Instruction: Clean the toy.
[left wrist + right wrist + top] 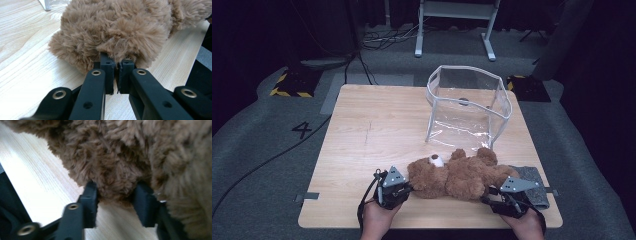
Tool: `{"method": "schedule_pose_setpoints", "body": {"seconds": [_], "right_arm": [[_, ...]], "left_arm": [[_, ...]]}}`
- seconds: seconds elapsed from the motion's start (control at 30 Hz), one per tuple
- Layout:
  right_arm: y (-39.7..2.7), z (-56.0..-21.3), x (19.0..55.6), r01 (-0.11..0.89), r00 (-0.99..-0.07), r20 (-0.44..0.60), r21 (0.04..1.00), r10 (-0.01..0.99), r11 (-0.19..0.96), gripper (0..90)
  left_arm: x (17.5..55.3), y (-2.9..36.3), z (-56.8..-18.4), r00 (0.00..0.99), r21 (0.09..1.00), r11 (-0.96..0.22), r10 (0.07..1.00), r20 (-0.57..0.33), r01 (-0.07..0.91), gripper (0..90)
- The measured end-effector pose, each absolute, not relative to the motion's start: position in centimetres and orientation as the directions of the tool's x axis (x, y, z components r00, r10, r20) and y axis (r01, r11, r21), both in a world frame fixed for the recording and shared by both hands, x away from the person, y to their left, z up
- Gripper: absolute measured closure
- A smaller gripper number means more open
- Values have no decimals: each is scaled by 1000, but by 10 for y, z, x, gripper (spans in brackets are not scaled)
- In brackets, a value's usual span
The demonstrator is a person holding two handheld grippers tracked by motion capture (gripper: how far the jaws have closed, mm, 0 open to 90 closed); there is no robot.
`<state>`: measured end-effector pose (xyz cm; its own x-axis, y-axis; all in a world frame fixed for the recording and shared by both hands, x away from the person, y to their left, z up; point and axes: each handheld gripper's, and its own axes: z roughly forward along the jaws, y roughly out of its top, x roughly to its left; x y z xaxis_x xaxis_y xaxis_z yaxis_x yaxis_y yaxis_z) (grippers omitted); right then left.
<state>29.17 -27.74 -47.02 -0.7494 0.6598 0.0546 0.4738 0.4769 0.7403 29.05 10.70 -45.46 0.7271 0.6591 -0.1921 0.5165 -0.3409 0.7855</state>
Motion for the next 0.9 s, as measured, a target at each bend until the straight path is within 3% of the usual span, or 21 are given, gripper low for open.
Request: {"method": "schedule_pose_setpoints", "body": {"seconds": [0.13,0.2,0.57,0.9], "right_arm": [[-277,-466,295,474,-757,65,739,650,478,818],[-274,-463,296,459,-765,39,733,643,501,873],[-282,-420,291,416,-780,38,777,624,472,887],[-289,-376,278,429,-789,94,793,608,434,885]], "left_arm": [[291,108,-455,733,791,-331,649,-205,515,857],[290,108,-455,731,792,-327,650,-207,515,856],[276,115,-430,751,857,-288,641,-160,428,856],[269,122,-410,758,868,-248,621,-198,430,854]]}}
